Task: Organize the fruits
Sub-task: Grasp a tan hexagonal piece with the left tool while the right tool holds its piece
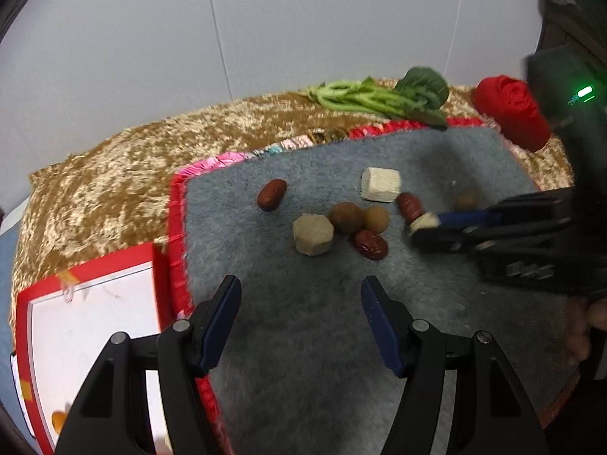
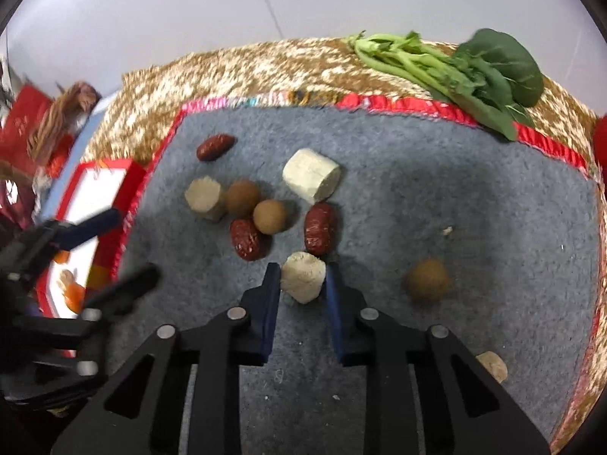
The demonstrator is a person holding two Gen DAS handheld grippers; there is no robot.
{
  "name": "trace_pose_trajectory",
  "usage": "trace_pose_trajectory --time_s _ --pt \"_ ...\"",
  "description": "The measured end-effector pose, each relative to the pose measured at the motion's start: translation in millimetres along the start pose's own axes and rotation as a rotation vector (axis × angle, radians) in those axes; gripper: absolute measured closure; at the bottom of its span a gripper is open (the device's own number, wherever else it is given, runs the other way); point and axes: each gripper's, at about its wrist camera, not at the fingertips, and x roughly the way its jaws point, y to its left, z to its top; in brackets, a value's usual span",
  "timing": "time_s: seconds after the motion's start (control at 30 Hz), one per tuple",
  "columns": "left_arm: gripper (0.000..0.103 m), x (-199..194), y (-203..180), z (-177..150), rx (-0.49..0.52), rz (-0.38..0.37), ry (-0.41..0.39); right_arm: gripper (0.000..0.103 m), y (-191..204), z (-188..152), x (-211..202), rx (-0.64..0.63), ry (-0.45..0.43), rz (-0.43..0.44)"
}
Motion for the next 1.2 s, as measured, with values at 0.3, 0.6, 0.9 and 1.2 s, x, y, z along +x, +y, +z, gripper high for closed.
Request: trace_pose_trajectory --time_s 0.3,0.6,0.9,1.2 --pt "0.047 14.4 5.0 17.2 -0.008 -0.011 -0.002 0.078 -15.3 3.1 -4.6 0.101 -0.006 0.072" --pt "0.061 31.2 1.7 20.9 0.014 -0.022 0.033 0.078 -14.5 3.8 -1.8 0.118 -0.013 0.088" --pt "0.069 43.5 1.2 23.9 0.012 -0.037 0.037 0.078 -16.3 2.9 -2.9 0.133 -0.02 0.095" --pt "0.076 43.9 1.7 22.1 -0.013 -0.051 0.035 0.078 -13.7 2.3 -6.7 0.131 -0.034 0.088"
